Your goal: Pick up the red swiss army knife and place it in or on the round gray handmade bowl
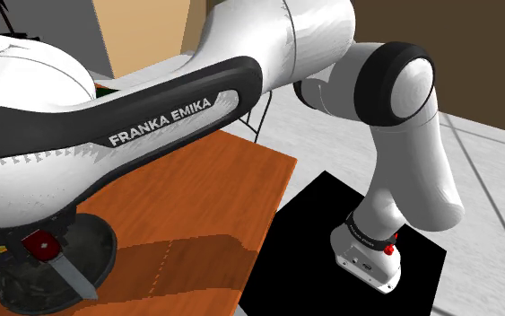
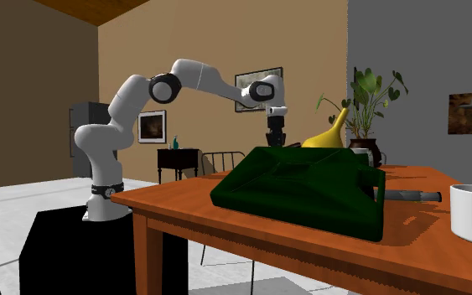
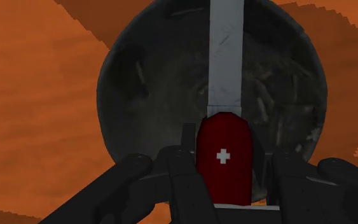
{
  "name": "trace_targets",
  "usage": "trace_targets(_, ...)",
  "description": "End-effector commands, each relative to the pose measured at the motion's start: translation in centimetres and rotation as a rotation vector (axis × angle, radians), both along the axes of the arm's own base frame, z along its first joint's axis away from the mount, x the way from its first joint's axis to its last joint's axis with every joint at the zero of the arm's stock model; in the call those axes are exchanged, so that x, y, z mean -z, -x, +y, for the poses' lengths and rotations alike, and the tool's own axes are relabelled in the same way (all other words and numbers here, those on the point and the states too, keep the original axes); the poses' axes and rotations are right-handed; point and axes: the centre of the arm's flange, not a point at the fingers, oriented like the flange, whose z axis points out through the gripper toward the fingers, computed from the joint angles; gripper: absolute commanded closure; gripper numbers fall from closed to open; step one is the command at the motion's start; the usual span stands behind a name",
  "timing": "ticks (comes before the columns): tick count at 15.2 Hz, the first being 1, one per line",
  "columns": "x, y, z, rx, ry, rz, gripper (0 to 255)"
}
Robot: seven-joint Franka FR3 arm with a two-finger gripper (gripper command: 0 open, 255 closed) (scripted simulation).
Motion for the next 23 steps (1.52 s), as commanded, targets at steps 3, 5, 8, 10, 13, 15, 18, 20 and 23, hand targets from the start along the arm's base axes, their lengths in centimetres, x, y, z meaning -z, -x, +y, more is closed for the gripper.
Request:
trace_targets(3, 1.9, -0.2, -0.1, 0.003, 0.006, 0.002, 255)
trace_targets(5, 1.9, -0.2, -0.1, 0.003, 0.006, 0.002, 255)
trace_targets(8, 1.9, -0.2, -0.1, 0.003, 0.006, 0.002, 255)
trace_targets(10, 1.9, -0.2, -0.1, 0.004, 0.006, 0.002, 0)
trace_targets(13, 1.8, -0.3, -0.1, 0.004, 0.006, 0.002, 0)
trace_targets(15, 1.9, -0.2, -0.1, 0.003, 0.006, 0.002, 0)
trace_targets(18, -2.1, 0.0, -0.1, 0.003, 0.006, 0.002, 0)
trace_targets(20, -3.1, 0.0, -0.1, 0.003, 0.006, 0.002, 0)
trace_targets(23, -3.1, 0.0, -0.1, 0.003, 0.006, 0.002, 0)
